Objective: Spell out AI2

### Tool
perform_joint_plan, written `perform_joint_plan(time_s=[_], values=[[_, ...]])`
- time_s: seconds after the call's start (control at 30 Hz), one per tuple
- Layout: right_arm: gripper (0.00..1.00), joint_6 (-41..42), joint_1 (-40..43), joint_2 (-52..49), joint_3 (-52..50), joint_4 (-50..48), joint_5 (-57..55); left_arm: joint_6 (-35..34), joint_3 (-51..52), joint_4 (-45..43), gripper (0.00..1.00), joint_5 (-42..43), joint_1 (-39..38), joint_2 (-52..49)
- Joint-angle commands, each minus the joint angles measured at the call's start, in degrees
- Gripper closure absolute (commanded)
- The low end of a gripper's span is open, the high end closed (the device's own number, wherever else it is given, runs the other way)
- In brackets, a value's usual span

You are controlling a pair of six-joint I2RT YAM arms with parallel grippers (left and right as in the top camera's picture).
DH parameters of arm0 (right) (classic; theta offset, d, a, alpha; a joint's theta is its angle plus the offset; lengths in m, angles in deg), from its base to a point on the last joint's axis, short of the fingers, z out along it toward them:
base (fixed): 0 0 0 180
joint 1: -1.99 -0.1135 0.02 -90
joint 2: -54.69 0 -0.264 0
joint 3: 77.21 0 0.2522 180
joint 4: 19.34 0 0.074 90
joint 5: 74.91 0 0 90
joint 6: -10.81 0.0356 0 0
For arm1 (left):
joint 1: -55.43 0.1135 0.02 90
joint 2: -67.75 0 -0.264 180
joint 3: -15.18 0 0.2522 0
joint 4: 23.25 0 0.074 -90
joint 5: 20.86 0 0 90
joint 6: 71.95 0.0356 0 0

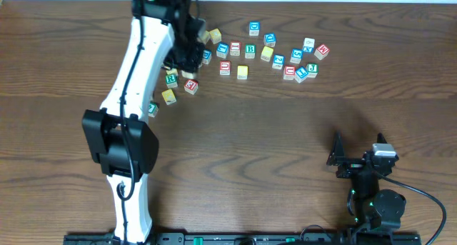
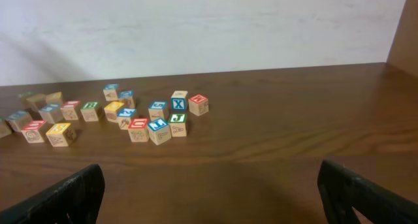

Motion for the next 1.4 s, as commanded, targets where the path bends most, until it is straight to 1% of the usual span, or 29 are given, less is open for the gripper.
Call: perform_joint_plan(time_s=[0.0, 0.1, 0.13, 0.17, 0.33, 0.4, 0.43, 0.53, 0.63, 0.8, 0.87, 0.93, 1.0, 1.2, 1.37], values=[[0.01, -0.46, 0.02, 0.33, -0.09, 0.22, 0.13, 5.92, 3.02, 1.20, 0.81, 2.10, -2.25, -0.02], [0.01, -0.46, 0.02, 0.33, -0.09, 0.20, 0.13, 9.86, 5.73, 1.38, 0.81, 5.38, -3.85, -0.02], [0.01, -0.46, 0.02, 0.33, -0.09, 0.20, 0.13, 13.05, 8.02, 1.36, 0.81, 8.39, -4.87, -0.02], [0.01, -0.46, 0.02, 0.33, -0.09, 0.22, 0.13, 14.56, 9.29, 1.27, 0.81, 9.38, -5.40, -0.02], [0.01, -0.46, 0.02, 0.33, -0.09, 0.22, 0.13, 17.99, 15.21, -1.86, 0.81, 9.46, -7.41, -0.02], [0.01, -0.46, 0.02, 0.33, -0.09, 0.22, 0.13, 18.23, 17.49, -4.96, 0.81, 9.42, -7.93, -0.02], [0.01, -0.46, 0.02, 0.33, -0.09, 0.22, 0.13, 18.21, 18.58, -7.02, 0.80, 9.42, -8.02, -0.02], [0.01, -0.46, 0.02, 0.33, -0.09, 0.22, 0.13, 18.18, 21.27, -12.00, 0.70, 9.44, -8.02, -0.02], [0.01, -0.46, 0.02, 0.33, -0.09, 0.22, 0.13, 18.18, 23.02, -15.17, 0.66, 9.38, -8.00, -0.02], [0.01, -0.46, 0.02, 0.33, -0.09, 0.20, 0.13, 19.08, 24.87, -19.74, 0.65, 7.74, -7.96, -0.02], [0.01, -0.46, 0.02, 0.33, -0.09, 0.22, 0.13, 22.45, 25.66, -21.24, 0.65, 6.86, -7.96, -0.04], [0.01, -0.46, 0.02, 0.33, -0.09, 0.22, 0.13, 27.30, 26.77, -22.82, 0.65, 6.01, -7.96, -0.04], [0.01, -0.46, 0.02, 0.33, -0.09, 0.22, 0.13, 30.23, 27.32, -23.87, 0.65, 5.97, -7.96, -0.04], [0.01, -0.46, 0.02, 0.33, -0.09, 0.20, 0.13, 30.14, 27.34, -26.14, 0.65, 5.99, -7.96, -0.04], [0.01, -0.46, 0.02, 0.33, -0.09, 0.22, 0.13, 29.49, 27.28, -25.86, 0.65, 5.95, -7.96, 0.46]])
